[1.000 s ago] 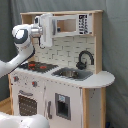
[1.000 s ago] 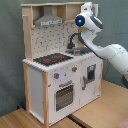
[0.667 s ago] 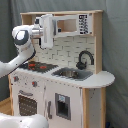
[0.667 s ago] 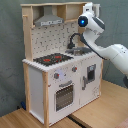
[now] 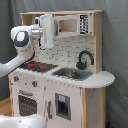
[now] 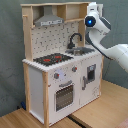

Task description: Play with the kitchen

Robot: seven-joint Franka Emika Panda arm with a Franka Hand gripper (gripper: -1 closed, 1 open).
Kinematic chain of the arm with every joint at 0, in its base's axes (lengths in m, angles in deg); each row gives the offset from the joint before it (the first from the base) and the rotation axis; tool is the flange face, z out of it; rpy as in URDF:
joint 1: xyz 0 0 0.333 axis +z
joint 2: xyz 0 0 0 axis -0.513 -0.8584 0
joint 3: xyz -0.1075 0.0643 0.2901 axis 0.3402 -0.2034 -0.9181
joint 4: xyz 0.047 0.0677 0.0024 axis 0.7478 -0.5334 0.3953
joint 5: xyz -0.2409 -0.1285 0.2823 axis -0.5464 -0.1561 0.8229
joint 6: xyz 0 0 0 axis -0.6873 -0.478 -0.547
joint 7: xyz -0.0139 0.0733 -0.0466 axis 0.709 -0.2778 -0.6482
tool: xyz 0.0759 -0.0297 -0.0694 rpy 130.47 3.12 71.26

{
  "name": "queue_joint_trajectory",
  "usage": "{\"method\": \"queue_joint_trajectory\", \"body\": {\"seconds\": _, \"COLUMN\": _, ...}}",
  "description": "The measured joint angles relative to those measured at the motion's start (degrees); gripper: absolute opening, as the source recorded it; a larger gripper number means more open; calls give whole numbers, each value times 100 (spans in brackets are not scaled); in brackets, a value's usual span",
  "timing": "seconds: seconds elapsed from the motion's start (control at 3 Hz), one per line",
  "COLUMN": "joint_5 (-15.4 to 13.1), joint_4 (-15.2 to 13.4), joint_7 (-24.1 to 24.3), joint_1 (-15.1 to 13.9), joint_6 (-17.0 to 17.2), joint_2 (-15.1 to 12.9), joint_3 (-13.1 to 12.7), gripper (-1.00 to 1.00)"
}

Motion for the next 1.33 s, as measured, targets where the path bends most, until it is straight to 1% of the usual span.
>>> {"method": "queue_joint_trajectory", "body": {"seconds": 0.33, "joint_5": 1, "joint_4": -405, "joint_7": -98, "joint_1": 255, "joint_6": -384, "joint_2": -1, "joint_3": 66, "gripper": -100}}
{"method": "queue_joint_trajectory", "body": {"seconds": 0.67, "joint_5": 95, "joint_4": -583, "joint_7": -201, "joint_1": 376, "joint_6": -906, "joint_2": -12, "joint_3": -9, "gripper": -100}}
{"method": "queue_joint_trajectory", "body": {"seconds": 1.0, "joint_5": 405, "joint_4": -258, "joint_7": -301, "joint_1": 382, "joint_6": -1178, "joint_2": -183, "joint_3": -219, "gripper": -100}}
{"method": "queue_joint_trajectory", "body": {"seconds": 1.33, "joint_5": 424, "joint_4": -166, "joint_7": -301, "joint_1": 382, "joint_6": -1179, "joint_2": -236, "joint_3": -219, "gripper": -100}}
